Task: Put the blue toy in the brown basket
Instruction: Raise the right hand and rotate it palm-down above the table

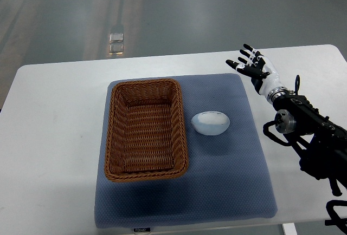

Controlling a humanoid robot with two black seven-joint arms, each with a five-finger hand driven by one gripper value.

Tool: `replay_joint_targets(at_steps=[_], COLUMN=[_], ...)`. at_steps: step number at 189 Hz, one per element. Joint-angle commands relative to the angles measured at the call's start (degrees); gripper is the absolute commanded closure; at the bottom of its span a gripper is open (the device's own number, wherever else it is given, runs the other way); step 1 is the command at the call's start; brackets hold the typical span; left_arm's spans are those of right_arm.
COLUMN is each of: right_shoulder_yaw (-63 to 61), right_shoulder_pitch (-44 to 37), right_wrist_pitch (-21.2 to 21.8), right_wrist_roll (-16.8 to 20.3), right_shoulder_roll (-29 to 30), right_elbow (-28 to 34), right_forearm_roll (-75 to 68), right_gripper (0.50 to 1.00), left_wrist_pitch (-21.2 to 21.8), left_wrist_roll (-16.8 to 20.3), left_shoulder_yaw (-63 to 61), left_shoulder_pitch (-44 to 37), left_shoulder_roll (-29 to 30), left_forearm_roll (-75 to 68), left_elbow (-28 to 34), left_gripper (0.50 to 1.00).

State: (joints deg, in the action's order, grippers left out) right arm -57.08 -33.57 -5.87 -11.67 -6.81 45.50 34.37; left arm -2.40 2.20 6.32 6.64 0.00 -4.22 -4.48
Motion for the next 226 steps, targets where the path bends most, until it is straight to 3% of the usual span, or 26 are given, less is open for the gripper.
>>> replay_joint_targets(at_steps=[1,145,226], right_shoulder_yaw=[0.04,1.18,9.09], right_shoulder_pitch=[-0.01,-0.45,-4.23], right_wrist_pitch=[-0.02,1.56,8.68], right_wrist_roll=[-0.02,-0.02,-1.16], right_shoulder_roll=[-0.14,-1.81,-7.96], right_elbow=[-0.06,-0.33,0.11], right_forearm_roll=[0.0,0.79,6.5], right_gripper=[0.587,0.587,0.587], left_wrist_pitch=[-0.06,0.03,0.03], left_wrist_roll=[0.0,0.18,0.18], left_shoulder_yaw=[-0.08,0.09,0.27], left_shoulder_pitch=[0.04,-0.05,-0.05], left_shoulder_roll=[0.0,0.0,0.0], left_forearm_roll=[0.0,0.0,-0.09], left_elbow=[0.0,-0.09,-0.09], left_gripper=[0.5,0.5,0.5])
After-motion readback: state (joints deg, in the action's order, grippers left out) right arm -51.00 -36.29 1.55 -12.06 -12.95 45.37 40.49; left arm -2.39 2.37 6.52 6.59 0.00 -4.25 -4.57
